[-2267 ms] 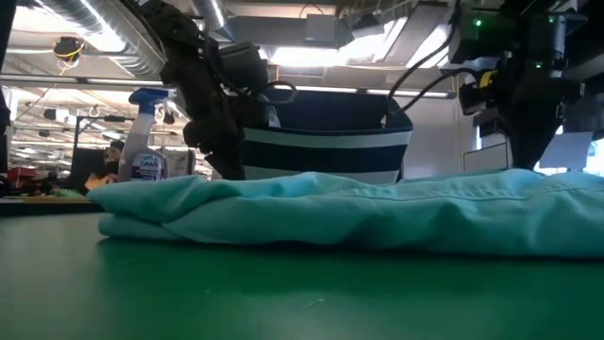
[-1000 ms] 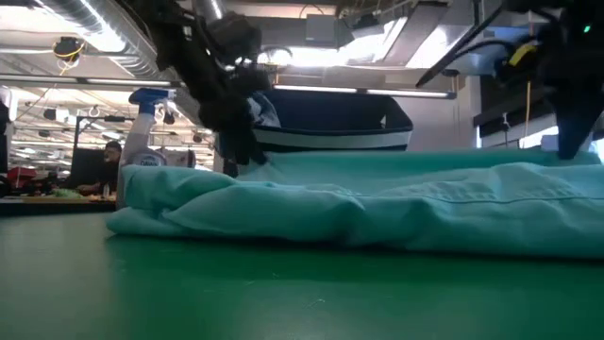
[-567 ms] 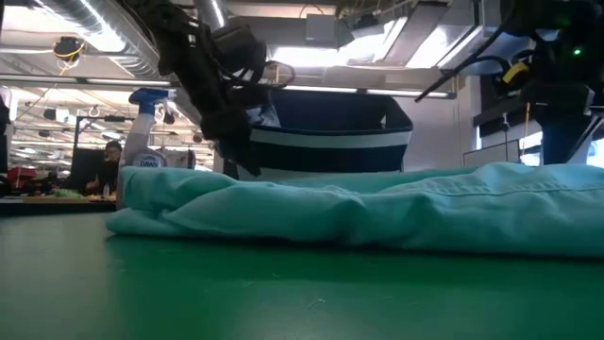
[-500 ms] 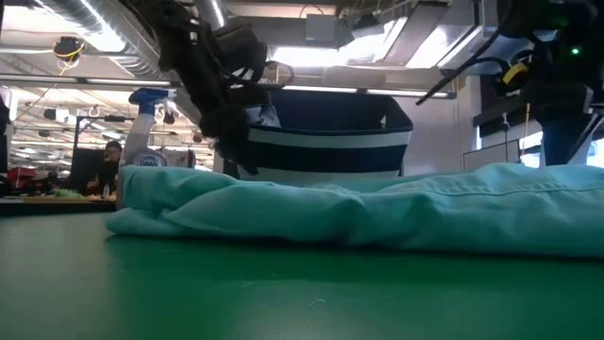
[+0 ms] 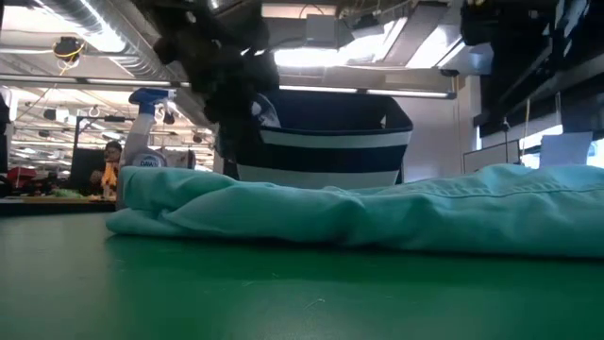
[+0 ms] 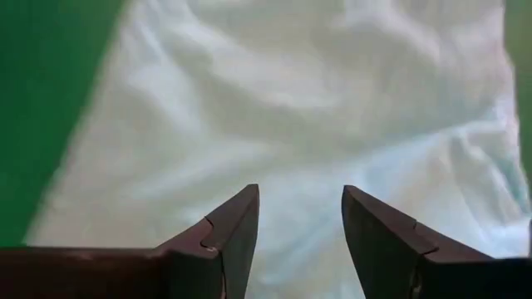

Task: Fold laundry
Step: Fold the blue short

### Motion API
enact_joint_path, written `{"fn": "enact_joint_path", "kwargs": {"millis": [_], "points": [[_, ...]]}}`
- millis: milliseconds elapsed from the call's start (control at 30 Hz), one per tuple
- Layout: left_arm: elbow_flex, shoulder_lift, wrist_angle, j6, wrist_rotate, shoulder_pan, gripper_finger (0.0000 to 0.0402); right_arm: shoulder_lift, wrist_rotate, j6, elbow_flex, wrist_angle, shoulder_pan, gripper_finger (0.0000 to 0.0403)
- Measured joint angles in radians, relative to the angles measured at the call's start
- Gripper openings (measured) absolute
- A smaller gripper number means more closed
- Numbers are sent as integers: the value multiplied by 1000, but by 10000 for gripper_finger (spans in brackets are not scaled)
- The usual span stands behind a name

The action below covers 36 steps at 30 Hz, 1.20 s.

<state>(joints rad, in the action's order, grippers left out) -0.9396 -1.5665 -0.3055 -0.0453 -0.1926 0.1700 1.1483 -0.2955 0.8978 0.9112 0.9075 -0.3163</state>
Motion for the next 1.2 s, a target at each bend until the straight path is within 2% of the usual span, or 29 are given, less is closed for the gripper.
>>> {"fn": "enact_joint_path", "kwargs": {"millis": [133, 300, 400, 500, 600, 733, 833, 933, 1000, 1100, 1200], "points": [[97, 0, 105, -58, 42, -46, 158, 32, 36, -40, -123, -209, -27, 225], [218, -5, 203, -83, 55, -74, 152, 94, 96, -37, -266, -334, -37, 225], [264, -6, 210, -50, 110, -72, 151, 122, 113, -39, -310, -413, -37, 225], [283, -6, 208, 54, 187, -48, 151, 157, 110, -38, -320, -459, -37, 225], [283, -6, 230, 241, 275, -8, 151, 201, 108, -25, -320, -540, -37, 224], [283, -6, 297, 538, 341, 61, 151, 293, 96, -8, -320, -728, -37, 224], [270, -5, 322, 670, 419, 99, 151, 355, 99, -50, -314, -866, -24, 224], [207, 37, 246, 661, 576, 91, 151, 361, 133, -138, -264, -815, 1, 224], [151, 78, 171, 597, 602, 72, 151, 336, 132, -219, -211, -691, 18, 224], [82, 131, 96, 396, 518, 43, 151, 290, 110, -350, -111, -469, 46, 224], [59, 168, 122, 150, 346, 21, 151, 245, 69, -424, -27, -273, 69, 224]]}}
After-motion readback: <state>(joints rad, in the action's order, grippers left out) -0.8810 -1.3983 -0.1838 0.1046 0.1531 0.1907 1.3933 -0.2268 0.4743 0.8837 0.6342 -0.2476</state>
